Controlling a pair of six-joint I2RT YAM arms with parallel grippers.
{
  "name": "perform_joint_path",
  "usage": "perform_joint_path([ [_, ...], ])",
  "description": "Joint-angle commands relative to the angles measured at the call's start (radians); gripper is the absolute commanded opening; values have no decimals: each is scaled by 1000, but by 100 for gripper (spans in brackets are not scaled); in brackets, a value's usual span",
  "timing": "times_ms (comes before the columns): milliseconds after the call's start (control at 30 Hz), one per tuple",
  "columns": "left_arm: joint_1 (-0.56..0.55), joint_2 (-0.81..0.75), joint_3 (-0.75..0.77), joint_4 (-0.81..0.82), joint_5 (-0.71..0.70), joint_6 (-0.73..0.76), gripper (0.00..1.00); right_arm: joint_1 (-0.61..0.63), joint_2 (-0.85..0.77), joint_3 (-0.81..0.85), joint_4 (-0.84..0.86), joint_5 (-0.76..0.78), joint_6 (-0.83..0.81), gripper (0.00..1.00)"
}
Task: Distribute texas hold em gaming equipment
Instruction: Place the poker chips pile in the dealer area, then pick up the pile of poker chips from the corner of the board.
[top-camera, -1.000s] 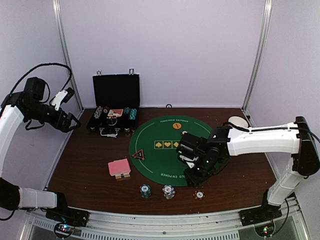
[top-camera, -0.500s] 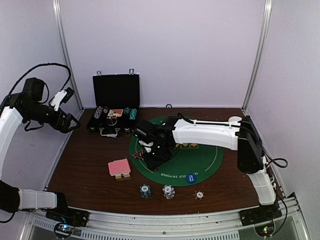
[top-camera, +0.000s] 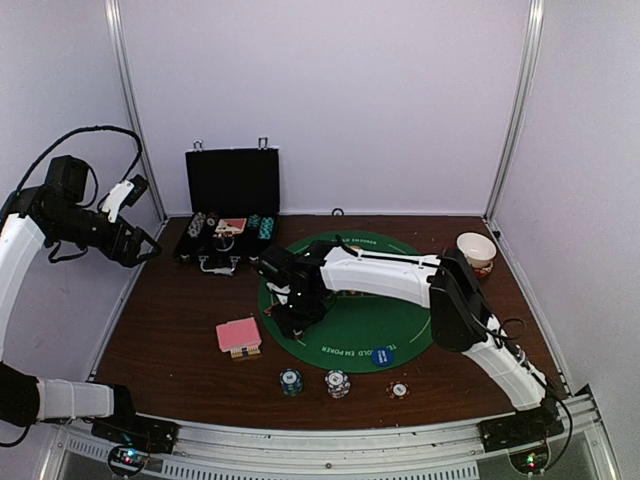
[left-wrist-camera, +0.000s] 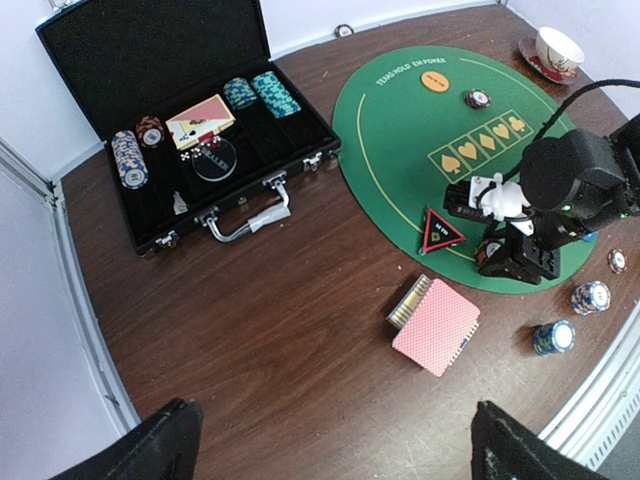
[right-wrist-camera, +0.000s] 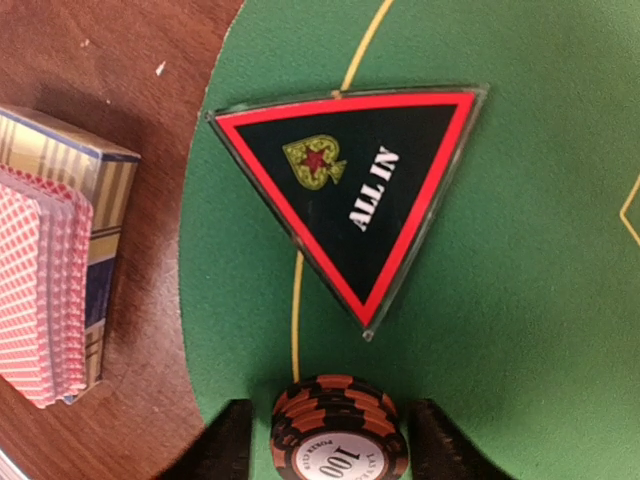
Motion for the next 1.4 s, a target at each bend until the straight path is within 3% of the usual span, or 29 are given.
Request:
perform_joint_path([
  [0,6,-11,-19,12,21,17,98,-8,36,23,-10,14,-2,63],
  [133,6,-10,-18,11,25,16,97,-8,4,25,-20,20,-14,75],
  [367,6,-6,-10,12,31,10,98,-9,-168,-65,-32,46,-26,77],
  [900,5,-3,-13,13,1,16,97,13,-892,-1082,104,35,182,91],
  [1067,6,1,-4,11,6,9,98,47,-959,-1244,175,11,249,94],
  [1367,6,13,14,-2,16,5,97,68,-905,-1332,303,-18,267,92],
])
